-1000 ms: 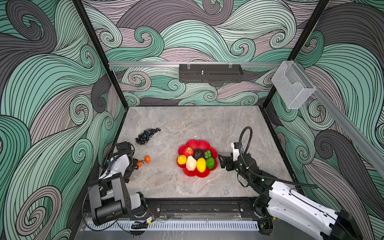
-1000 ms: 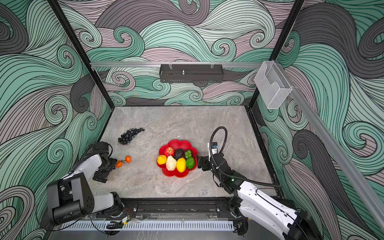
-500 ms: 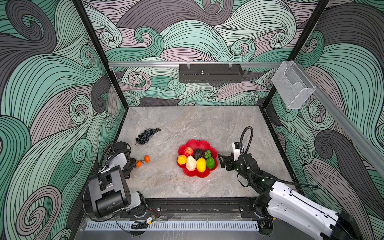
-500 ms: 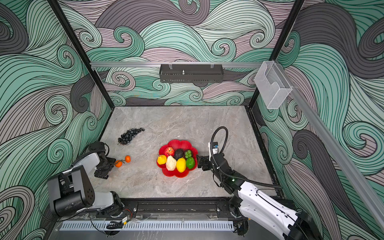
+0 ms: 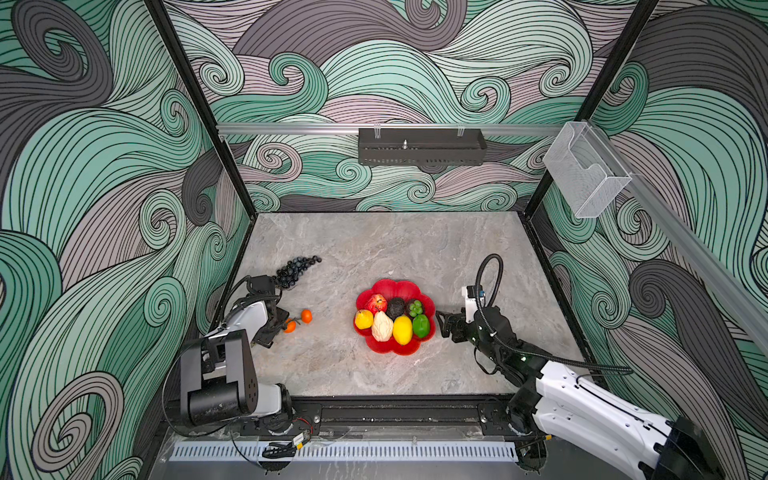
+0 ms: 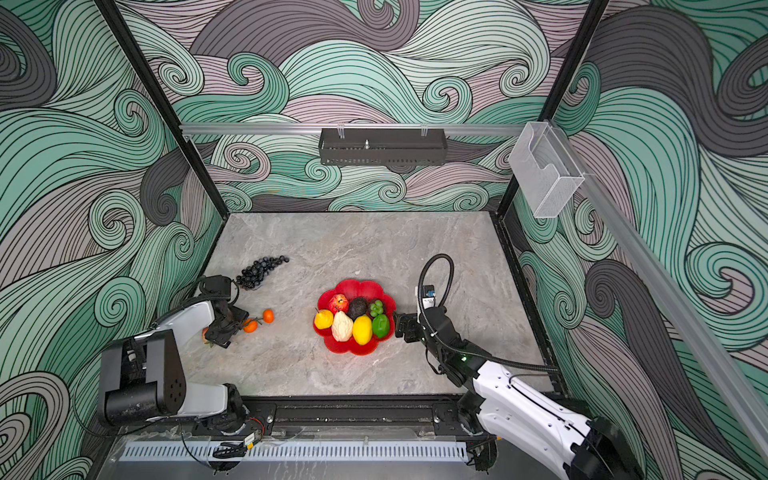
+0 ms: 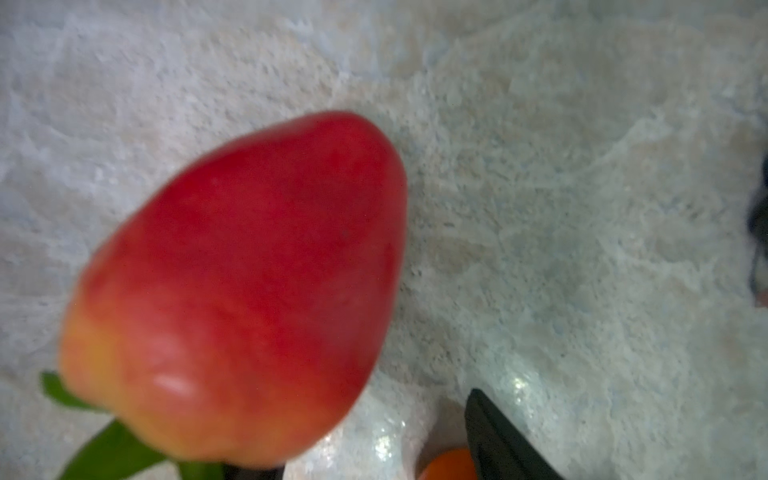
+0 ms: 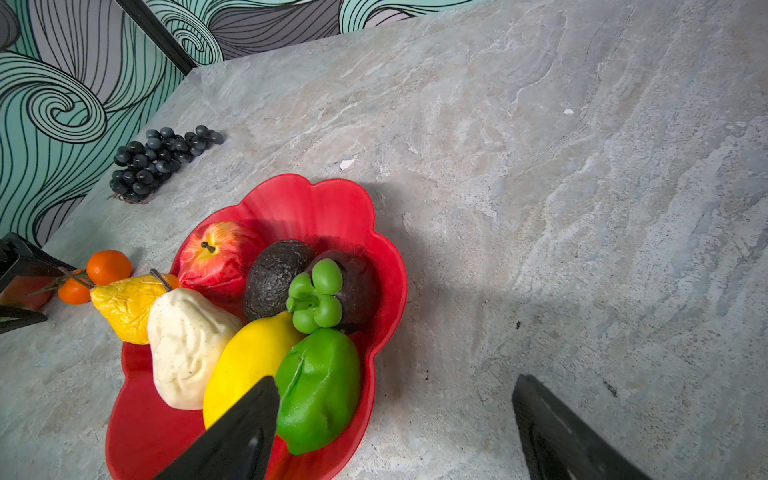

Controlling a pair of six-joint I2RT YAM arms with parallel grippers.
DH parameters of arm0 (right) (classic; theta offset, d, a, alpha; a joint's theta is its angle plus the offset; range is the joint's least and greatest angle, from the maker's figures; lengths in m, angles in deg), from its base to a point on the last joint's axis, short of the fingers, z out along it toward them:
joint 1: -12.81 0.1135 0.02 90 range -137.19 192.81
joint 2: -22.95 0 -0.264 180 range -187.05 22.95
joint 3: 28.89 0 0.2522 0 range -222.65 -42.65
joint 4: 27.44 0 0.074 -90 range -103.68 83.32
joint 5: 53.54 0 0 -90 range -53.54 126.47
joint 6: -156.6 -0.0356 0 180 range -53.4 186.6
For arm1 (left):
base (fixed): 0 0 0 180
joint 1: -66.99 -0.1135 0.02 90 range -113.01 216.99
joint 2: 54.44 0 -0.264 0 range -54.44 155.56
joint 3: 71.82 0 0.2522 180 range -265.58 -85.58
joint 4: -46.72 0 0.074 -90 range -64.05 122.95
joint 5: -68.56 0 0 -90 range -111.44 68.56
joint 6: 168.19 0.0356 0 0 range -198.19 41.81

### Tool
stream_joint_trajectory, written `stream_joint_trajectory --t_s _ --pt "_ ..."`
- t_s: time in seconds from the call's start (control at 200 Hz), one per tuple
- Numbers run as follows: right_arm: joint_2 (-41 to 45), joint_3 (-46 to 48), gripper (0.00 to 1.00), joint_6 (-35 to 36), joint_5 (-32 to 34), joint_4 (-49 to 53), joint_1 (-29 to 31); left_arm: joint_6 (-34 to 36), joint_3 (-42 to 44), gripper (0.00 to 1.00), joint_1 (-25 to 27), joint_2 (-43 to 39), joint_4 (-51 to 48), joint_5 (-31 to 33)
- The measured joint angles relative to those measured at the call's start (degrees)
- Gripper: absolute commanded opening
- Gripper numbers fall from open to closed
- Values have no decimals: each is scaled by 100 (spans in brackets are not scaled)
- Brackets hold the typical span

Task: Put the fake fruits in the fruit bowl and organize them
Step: 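Draw the right gripper back while the left gripper lowers onto the red strawberry, then close the left gripper on the red strawberry and lift it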

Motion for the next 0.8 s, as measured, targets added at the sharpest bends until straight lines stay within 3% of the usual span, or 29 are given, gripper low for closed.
stream_joint_trajectory --t_s 0.18,0.495,0.801 --pt "-28 0 89 0 -4 -48 0 -44 -2 98 33 -181 -313 256" --pt "-131 0 90 -39 -55 -96 -4 -234 -136 99 -323 -308 -793 769" --pt "39 7 91 -37 -37 -72 -68 -348 -1381 97 -531 1419 -866 901"
